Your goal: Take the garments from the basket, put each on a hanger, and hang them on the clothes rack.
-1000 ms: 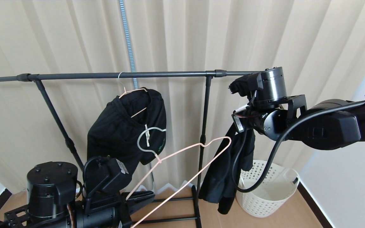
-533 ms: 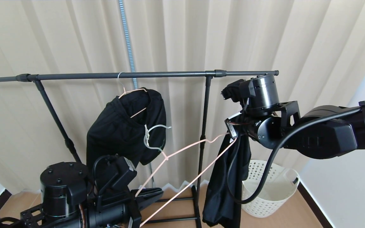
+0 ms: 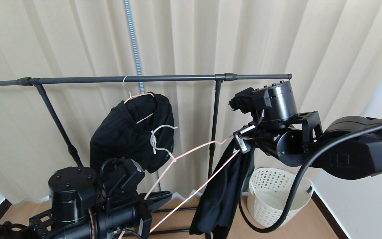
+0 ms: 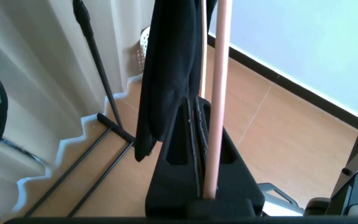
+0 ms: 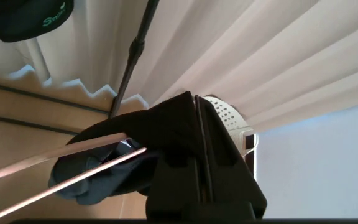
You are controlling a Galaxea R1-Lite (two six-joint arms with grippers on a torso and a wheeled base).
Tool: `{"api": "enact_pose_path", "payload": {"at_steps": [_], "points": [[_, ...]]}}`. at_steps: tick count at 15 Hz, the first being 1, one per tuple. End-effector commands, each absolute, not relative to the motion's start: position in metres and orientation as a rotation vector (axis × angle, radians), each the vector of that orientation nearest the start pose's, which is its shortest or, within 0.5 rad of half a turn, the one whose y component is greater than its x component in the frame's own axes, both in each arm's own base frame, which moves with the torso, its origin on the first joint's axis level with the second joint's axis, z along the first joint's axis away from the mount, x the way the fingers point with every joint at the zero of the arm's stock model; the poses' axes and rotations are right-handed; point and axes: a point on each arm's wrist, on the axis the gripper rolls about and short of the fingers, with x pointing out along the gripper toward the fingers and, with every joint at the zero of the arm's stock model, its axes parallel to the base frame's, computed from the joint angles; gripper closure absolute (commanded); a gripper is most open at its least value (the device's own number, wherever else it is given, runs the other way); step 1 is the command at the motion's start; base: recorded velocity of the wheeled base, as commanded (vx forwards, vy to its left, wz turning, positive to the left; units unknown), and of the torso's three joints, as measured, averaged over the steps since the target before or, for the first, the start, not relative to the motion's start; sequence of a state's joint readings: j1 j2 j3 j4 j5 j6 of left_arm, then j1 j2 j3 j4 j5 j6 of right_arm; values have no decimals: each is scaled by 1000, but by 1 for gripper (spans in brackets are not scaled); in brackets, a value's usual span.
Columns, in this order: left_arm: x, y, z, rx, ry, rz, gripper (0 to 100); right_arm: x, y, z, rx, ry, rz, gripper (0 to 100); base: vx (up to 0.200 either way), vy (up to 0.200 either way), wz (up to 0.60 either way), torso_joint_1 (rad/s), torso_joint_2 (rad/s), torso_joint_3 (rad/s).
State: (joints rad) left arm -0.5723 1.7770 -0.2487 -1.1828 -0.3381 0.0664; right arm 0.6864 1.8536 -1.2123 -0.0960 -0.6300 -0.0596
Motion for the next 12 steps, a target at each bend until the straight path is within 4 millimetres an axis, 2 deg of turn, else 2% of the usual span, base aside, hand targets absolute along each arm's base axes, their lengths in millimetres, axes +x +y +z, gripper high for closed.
{"api": "enact_pose_path", "payload": {"at_steps": [1, 4, 8, 12], "points": [[197, -135, 88, 104, 328, -911, 100, 273, 211, 200, -386, 419, 91, 100, 0, 0, 0, 0, 0, 0], [194, -134, 86, 109, 337, -916, 100, 267, 209, 201, -368, 428, 171, 100, 0, 0, 0, 0, 0, 0], [190, -131, 87, 103, 299, -921, 100, 258, 205, 207, -311, 431, 373, 100, 0, 0, 0, 0, 0, 0], [190, -132, 87, 107, 292, -920, 100, 252, 202, 212, -292, 425, 432, 100, 0, 0, 0, 0, 0, 0]]}}
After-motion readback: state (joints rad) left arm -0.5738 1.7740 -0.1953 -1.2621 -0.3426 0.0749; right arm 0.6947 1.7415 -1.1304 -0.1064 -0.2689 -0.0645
